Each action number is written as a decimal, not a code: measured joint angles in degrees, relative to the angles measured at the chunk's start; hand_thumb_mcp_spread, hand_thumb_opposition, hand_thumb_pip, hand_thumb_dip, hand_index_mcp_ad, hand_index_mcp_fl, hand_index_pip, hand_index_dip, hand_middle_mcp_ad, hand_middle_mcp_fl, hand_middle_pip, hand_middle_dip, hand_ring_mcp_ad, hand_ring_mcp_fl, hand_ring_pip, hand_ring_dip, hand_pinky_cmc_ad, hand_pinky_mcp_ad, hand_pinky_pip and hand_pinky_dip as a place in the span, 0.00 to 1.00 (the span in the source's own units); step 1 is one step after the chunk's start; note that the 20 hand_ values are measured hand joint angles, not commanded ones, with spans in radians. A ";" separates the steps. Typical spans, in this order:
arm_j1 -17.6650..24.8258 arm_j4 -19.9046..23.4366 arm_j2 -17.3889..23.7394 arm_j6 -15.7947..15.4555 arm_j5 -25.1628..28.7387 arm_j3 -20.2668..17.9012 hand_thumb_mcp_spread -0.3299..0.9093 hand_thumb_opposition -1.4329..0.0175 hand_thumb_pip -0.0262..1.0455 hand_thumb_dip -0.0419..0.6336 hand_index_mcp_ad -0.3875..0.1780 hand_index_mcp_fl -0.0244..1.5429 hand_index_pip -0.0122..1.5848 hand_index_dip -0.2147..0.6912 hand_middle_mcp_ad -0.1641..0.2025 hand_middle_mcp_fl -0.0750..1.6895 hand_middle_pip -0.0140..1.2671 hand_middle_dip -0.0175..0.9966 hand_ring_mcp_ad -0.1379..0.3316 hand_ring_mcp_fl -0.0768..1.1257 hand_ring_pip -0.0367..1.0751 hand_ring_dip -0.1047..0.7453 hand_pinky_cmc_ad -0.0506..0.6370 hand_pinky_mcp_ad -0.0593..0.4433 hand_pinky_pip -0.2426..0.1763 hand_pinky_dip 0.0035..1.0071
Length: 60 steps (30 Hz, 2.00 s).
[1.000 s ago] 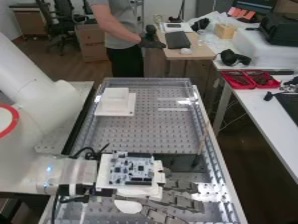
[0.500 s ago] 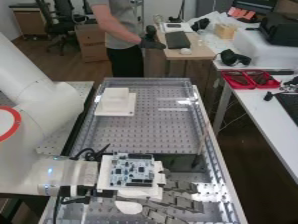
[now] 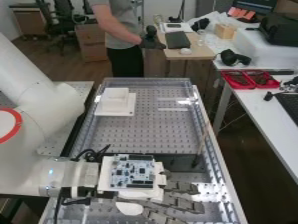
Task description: Grab the paper clip and place it in the clear container
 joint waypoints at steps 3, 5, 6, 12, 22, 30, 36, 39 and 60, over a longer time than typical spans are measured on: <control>0.02 0.45 0.00 0.45 0.05 -0.11 0.67 0.35 0.57 0.41 0.35 0.38 0.91 0.26 0.36 0.13 0.11 0.24 0.54 0.06 0.11 0.24 0.53 0.65 0.55 0.18; 0.02 0.70 0.01 0.57 0.07 -0.20 0.67 0.35 0.57 0.41 0.35 0.38 0.90 0.26 0.36 0.15 0.11 0.24 0.54 0.06 0.11 0.24 0.53 0.66 0.55 0.18; 0.02 0.96 0.05 0.75 0.09 -0.29 0.67 0.35 0.57 0.41 0.35 0.39 0.90 0.26 0.36 0.15 0.11 0.24 0.54 0.06 0.11 0.24 0.53 0.65 0.55 0.18; 0.05 4.31 0.92 3.41 0.22 -1.65 0.68 0.32 0.56 0.40 0.35 0.46 0.84 0.26 0.37 0.16 0.11 0.24 0.54 0.08 0.11 0.24 0.53 0.65 0.55 0.18; 0.86 10.53 6.44 8.02 0.25 -5.84 0.68 0.32 0.52 0.39 0.35 0.51 0.78 0.26 0.37 0.20 0.11 0.24 0.54 0.09 0.11 0.24 0.53 0.66 0.55 0.18; 4.43 15.19 14.42 11.15 0.48 -12.69 0.68 0.31 0.52 0.39 0.36 0.54 0.76 0.26 0.37 0.20 0.11 0.24 0.54 0.09 0.12 0.24 0.53 0.66 0.58 0.18; 10.21 16.66 20.28 11.88 2.05 -17.95 0.68 0.31 0.52 0.39 0.36 0.54 0.75 0.26 0.37 0.20 0.11 0.24 0.54 0.09 0.12 0.24 0.54 0.66 0.58 0.18; 13.23 17.07 22.15 12.02 3.43 -19.72 0.68 0.31 0.52 0.39 0.36 0.54 0.75 0.26 0.37 0.20 0.11 0.24 0.54 0.09 0.12 0.24 0.54 0.66 0.58 0.18; 35.69 15.56 23.23 10.25 17.34 -19.93 0.69 0.30 0.51 0.39 0.36 0.55 0.73 0.28 0.37 0.20 0.11 0.24 0.54 0.09 0.12 0.24 0.53 0.66 0.58 0.18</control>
